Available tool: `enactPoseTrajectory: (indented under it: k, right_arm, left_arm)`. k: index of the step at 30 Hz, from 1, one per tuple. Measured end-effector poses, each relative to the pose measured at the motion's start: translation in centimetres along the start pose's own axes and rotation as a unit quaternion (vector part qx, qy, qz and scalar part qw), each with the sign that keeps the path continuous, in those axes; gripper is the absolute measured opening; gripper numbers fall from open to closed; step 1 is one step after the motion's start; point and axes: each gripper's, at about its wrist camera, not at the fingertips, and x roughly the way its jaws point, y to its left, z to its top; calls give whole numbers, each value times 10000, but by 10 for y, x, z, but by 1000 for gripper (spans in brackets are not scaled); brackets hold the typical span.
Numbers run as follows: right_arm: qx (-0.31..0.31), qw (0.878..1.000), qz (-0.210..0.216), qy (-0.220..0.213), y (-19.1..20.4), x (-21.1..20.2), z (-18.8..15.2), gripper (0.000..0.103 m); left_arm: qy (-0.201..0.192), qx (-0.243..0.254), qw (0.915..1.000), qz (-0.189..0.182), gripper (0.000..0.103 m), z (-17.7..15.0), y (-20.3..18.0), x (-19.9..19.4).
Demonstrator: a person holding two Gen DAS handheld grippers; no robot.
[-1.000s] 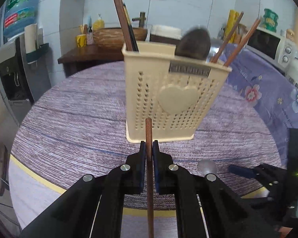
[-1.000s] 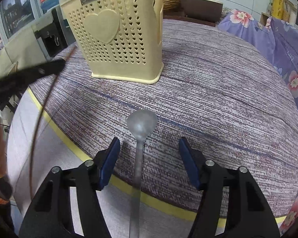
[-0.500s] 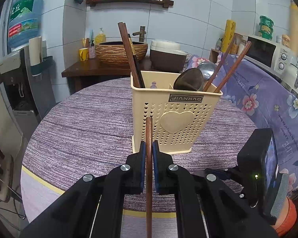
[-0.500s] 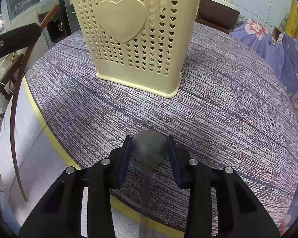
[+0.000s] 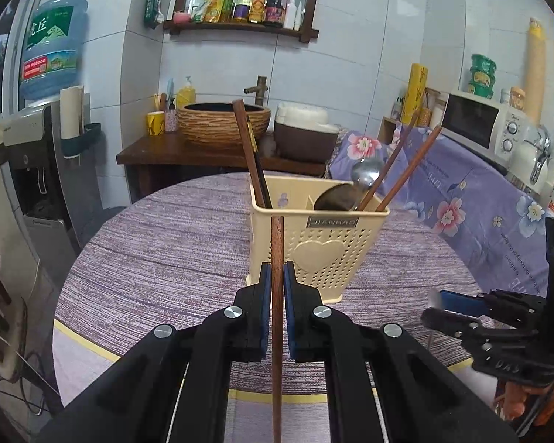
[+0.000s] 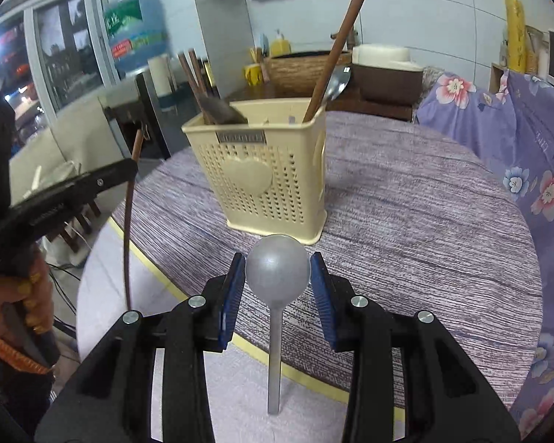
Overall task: Organize utensils
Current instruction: 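Lift the chopstick and spoon, carry them over the holder and lower in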
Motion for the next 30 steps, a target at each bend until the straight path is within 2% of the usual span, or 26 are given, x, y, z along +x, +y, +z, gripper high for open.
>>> enactPoseTrajectory:
  k: [8,12,17,20,24,27,30]
  right_arm:
    - [44,9995,182,-238,-1,-14,5,37]
    - [-111,9981,189,-582,7,-24,14,37]
    - [-252,9902,241,-1354,15,-48,48,37]
    - [-357,9794,232,-1972,23,-65,84,37]
    - [-728,9614,-146,-2650,42,-72,130,37]
    - [-916,9518,-355,-2905,51,-63,151,37]
    - [-1125,9488,-559,-2898,56,-37,158,37]
  left_arm:
    - [-210,-63,9997,-49,8,3,3,-16]
    - [-343,-99,9993,-115,8,13,6,-24]
    - [-756,-29,9969,-223,8,50,5,-46]
    - [-1145,-60,9928,-347,8,87,3,-64]
    - [-1716,13,9849,-219,8,138,-7,-75]
    - [-2009,-75,9795,-102,8,164,-10,-65]
    - [-2073,-59,9782,39,8,168,-13,-45]
